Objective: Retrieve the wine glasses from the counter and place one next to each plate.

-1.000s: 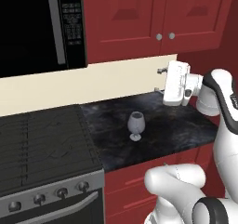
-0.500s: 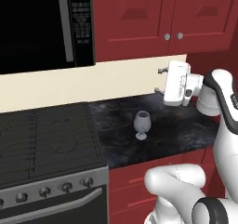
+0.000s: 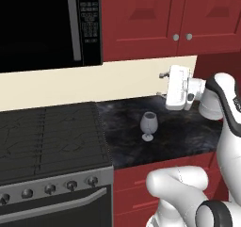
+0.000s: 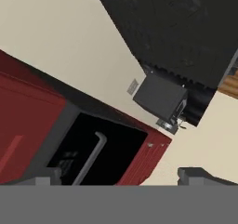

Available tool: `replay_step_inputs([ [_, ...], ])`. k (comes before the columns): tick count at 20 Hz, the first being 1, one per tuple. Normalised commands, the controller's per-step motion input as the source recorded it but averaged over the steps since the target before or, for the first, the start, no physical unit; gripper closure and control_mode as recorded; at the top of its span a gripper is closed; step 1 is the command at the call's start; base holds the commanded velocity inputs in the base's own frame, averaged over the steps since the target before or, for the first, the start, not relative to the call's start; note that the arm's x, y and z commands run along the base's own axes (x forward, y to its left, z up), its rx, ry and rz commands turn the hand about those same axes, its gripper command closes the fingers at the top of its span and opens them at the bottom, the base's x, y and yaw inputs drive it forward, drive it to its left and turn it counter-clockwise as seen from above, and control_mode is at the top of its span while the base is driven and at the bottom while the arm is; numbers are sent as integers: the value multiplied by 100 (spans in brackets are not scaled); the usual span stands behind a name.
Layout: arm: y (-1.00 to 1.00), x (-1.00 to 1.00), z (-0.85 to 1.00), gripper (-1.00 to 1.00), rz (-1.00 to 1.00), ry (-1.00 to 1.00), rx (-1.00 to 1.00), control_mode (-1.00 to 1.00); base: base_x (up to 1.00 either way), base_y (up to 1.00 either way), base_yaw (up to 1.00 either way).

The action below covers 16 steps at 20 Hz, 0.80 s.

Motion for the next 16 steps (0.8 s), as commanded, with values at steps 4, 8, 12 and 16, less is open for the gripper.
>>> replay_step_inputs([
  [4, 0, -8, -38, -100, -2, 13, 0, -100, 0, 0, 0],
  [8, -4, 0, -37, -100, -6, 6, 0, -100, 0, 0, 0],
  [12, -32, 0, -50, -100, -5, 7, 0, -100, 0, 0, 0],
  [16, -47, 8, -58, -100, 1, 5, 3, -100, 0, 0, 0],
])
